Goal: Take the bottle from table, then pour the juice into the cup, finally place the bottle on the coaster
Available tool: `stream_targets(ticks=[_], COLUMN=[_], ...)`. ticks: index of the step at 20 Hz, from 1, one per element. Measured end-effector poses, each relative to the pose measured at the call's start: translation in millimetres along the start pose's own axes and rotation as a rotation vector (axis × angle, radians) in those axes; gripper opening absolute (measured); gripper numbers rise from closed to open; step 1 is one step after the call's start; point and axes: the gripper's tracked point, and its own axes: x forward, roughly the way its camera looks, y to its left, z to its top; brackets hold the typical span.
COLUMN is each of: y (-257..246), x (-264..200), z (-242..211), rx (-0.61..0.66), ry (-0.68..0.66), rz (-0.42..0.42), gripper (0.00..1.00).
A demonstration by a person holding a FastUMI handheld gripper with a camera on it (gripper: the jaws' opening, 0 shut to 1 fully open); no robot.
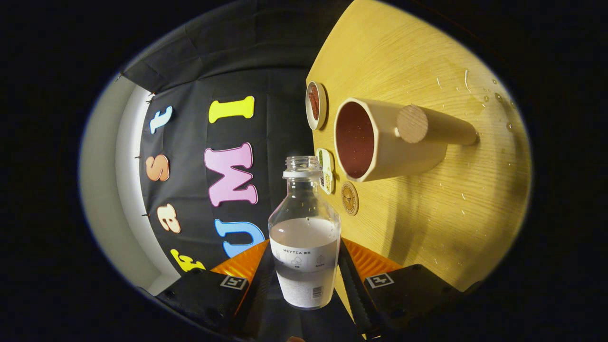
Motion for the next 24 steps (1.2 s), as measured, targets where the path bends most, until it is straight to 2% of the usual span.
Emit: stream_targets(ticks=[13, 24], y=[3.6, 9.6], x=[3.6, 8.8], z=[4.8, 8.1], rx=[0.158, 0.241], ry=[-0.015, -0.049], rz=[0.014, 0.034], gripper=[0.76, 0.75])
